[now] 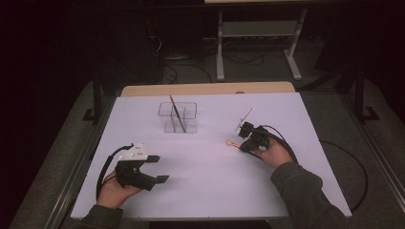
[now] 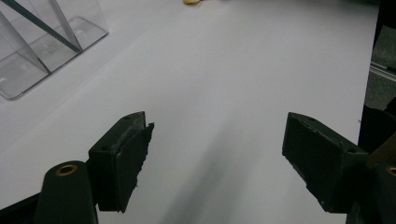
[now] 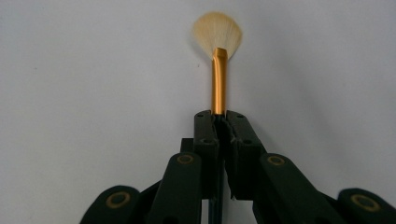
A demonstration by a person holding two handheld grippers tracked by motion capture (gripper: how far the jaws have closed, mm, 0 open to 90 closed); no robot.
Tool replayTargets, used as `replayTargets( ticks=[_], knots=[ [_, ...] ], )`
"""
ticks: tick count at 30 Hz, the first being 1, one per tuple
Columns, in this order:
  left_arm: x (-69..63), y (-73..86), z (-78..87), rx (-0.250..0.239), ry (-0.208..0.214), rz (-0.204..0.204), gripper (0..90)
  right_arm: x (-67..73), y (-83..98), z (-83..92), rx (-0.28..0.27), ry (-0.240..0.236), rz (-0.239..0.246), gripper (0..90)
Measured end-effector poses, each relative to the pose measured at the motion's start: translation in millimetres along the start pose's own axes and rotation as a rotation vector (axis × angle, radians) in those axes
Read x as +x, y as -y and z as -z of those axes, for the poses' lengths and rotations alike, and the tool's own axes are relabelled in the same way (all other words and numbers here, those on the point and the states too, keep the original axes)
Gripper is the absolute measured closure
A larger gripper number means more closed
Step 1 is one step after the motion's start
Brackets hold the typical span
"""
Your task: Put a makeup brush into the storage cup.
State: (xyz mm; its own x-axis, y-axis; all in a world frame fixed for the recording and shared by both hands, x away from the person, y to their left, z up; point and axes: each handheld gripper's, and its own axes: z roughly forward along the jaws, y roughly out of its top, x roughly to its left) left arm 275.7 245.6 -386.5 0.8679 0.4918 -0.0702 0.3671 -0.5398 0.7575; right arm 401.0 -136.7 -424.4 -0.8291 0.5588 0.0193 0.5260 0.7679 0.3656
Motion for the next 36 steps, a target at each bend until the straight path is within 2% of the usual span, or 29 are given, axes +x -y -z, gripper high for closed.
replayTargets(
  ticks=[12,27,36],
  knots=[
    [1.0,0.8,0.0,-0.003,-0.002,0.009,22.2,-8.9,3.4,1.8,-0.014,-0.068,-0.017,83.4],
    [0.8,0.4,-0.4,0.000,0.000,0.005,22.2,-6.2,5.0,11.9,-0.053,-0.089,-0.007,83.4],
    [1.0,0.2,0.2,-0.001,0.004,0.004,22.2,-5.8,6.5,17.8,-0.072,-0.100,-0.021,83.4]
  ],
)
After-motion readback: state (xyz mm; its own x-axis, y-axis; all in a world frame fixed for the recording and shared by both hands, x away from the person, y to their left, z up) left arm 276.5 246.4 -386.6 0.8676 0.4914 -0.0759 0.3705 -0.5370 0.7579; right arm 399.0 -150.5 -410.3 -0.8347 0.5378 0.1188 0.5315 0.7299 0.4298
